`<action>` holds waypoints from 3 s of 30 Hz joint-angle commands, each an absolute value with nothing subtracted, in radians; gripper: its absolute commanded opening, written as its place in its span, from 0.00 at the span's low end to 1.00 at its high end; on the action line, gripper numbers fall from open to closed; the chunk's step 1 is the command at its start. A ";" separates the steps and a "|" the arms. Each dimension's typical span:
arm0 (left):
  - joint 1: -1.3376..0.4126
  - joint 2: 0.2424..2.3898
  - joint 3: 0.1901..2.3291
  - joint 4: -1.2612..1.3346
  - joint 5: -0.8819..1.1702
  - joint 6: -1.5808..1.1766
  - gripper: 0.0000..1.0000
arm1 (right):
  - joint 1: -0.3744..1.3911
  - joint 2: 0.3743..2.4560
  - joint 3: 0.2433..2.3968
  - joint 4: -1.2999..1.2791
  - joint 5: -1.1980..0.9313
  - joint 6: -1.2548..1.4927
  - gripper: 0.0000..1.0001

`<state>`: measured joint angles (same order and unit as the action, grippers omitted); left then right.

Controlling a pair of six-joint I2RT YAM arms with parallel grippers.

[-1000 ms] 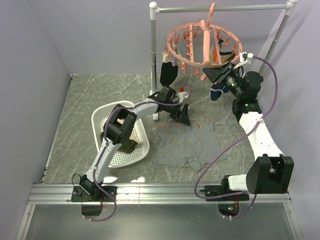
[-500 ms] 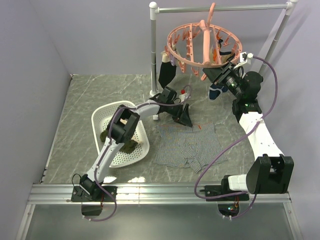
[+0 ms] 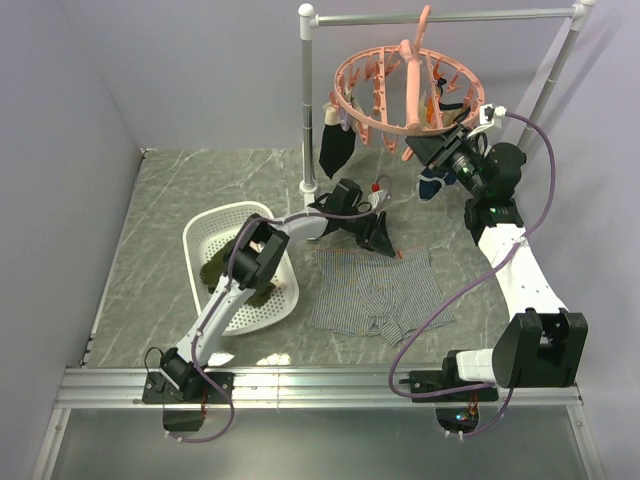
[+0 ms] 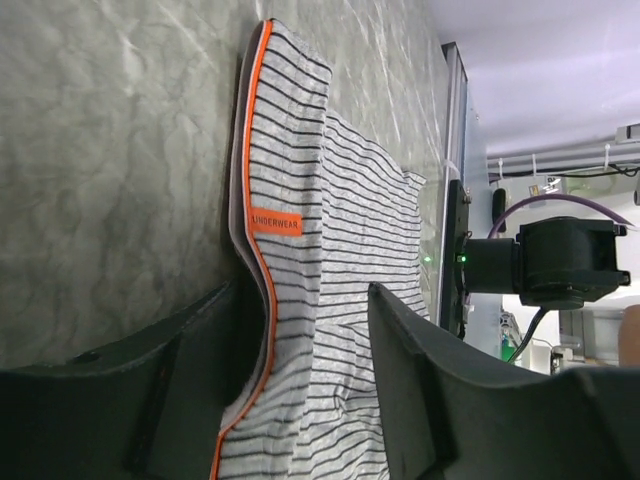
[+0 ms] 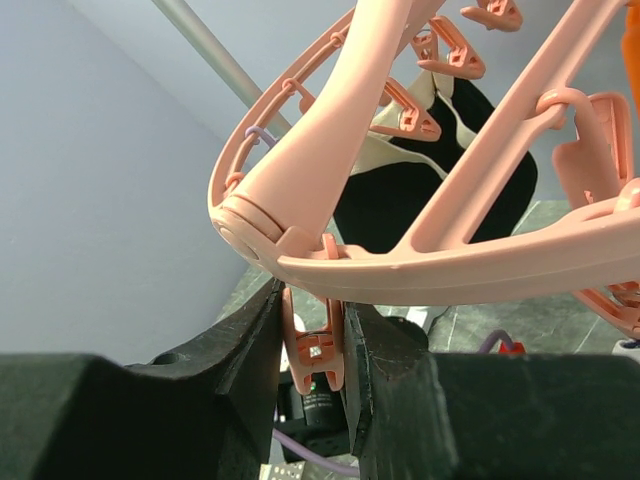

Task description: Clip the underwear to the hanger

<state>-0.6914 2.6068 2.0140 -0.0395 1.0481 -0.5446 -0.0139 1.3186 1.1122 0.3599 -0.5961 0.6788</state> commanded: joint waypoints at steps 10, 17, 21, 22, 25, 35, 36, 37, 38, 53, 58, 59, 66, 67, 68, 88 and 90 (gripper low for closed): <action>-0.729 2.638 2.063 0.012 0.993 -0.559 0.39 | -0.023 1.316 1.127 0.422 -0.597 0.660 0.00; -0.724 2.463 1.935 -0.040 0.833 -0.348 0.03 | -0.023 1.316 1.131 0.419 -0.594 0.649 0.00; -0.724 2.298 1.787 0.038 0.733 -0.207 0.00 | -0.023 1.318 1.132 0.416 -0.591 0.637 0.00; -0.727 2.269 1.769 0.035 0.714 -0.127 0.00 | -0.025 1.318 1.132 0.416 -0.594 0.631 0.00; -0.733 2.171 1.718 0.026 0.661 0.063 0.00 | -0.023 1.318 1.124 0.422 -0.600 0.608 0.00; -0.756 2.072 1.744 -0.029 0.447 0.410 0.00 | -0.023 1.319 1.098 0.425 -0.586 0.592 0.00; -0.755 2.074 1.753 -0.032 0.437 0.407 0.00 | -0.023 1.316 1.100 0.419 -0.575 0.594 0.00; -0.755 2.071 1.761 -0.035 0.419 0.397 0.00 | -0.021 1.316 1.101 0.414 -0.571 0.598 0.00; -0.755 2.066 1.772 -0.034 0.411 0.391 0.00 | -0.020 1.312 1.103 0.394 -0.560 0.598 0.00; -0.739 1.911 1.680 0.115 0.592 0.448 0.00 | -0.015 1.335 1.089 0.465 -0.637 0.505 0.00; -0.724 1.914 1.709 0.124 0.693 0.503 0.00 | -0.015 1.338 1.074 0.514 -0.702 0.480 0.00; -0.719 1.916 1.713 0.121 0.707 0.511 0.00 | -0.015 1.338 1.069 0.537 -0.727 0.474 0.00; -0.698 1.931 1.750 0.132 0.765 0.539 0.00 | -0.017 1.344 1.066 0.577 -0.813 0.442 0.00; -0.690 1.940 1.773 0.129 0.770 0.529 0.00 | -0.015 1.344 1.066 0.580 -0.819 0.440 0.00; -0.690 1.944 1.784 0.126 0.773 0.522 0.00 | -0.015 1.344 1.063 0.580 -0.824 0.439 0.00; -0.701 2.034 2.009 -0.136 0.709 0.427 0.00 | -0.015 1.344 1.065 0.617 -0.778 0.495 0.00; -0.701 2.049 2.041 -0.161 0.704 0.414 0.00 | -0.017 1.344 1.062 0.626 -0.781 0.499 0.00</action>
<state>-0.6964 2.0422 1.9854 -0.1364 0.7021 0.4431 -0.0139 1.3495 1.0599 0.5472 -0.7864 0.4835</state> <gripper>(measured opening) 0.038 0.337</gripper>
